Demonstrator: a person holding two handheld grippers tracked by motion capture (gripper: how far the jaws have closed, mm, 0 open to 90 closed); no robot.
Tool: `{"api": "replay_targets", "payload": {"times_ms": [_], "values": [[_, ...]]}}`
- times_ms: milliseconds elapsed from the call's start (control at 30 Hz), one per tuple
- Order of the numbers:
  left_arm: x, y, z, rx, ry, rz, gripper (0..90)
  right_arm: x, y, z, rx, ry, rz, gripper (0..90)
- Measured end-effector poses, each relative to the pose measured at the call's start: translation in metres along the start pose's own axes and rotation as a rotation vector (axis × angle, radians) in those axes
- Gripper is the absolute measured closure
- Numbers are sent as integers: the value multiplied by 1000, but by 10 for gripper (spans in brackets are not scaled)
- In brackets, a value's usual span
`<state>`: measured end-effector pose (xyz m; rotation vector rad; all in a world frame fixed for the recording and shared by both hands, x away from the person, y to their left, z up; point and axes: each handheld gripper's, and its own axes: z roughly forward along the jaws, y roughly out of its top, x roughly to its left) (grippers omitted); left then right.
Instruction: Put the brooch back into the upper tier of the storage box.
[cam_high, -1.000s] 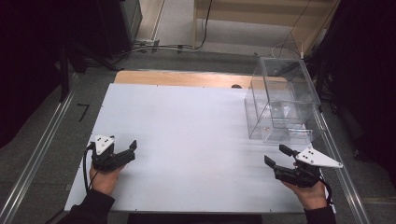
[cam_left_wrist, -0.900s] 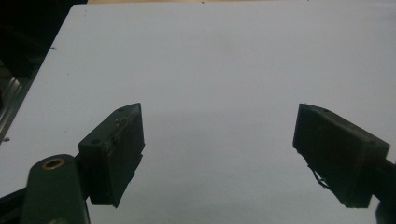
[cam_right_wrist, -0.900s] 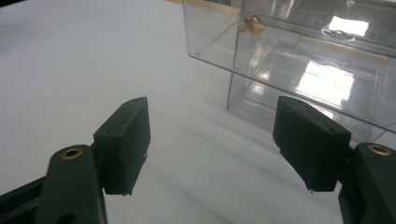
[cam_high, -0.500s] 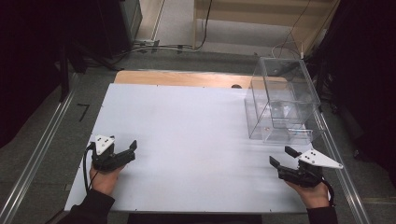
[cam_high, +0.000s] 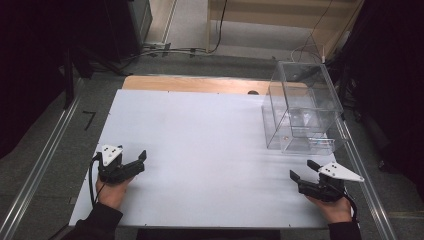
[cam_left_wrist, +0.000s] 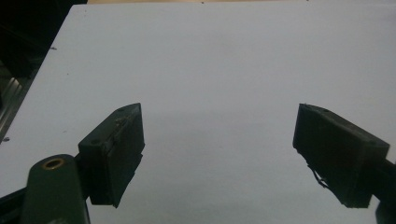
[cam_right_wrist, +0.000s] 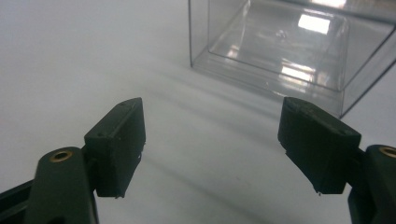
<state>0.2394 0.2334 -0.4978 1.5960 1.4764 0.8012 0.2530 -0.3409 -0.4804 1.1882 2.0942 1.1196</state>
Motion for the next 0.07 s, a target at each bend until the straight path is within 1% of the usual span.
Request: {"api": "replay_targets", "payload": {"times_ms": [33, 67], "values": [[0, 0, 0, 0, 0, 0, 175, -1, -2, 2, 9, -10, 11, 208], [0, 0, 0, -1, 0, -1, 175, -3, -4, 4, 22, -30, 17, 207]]}}
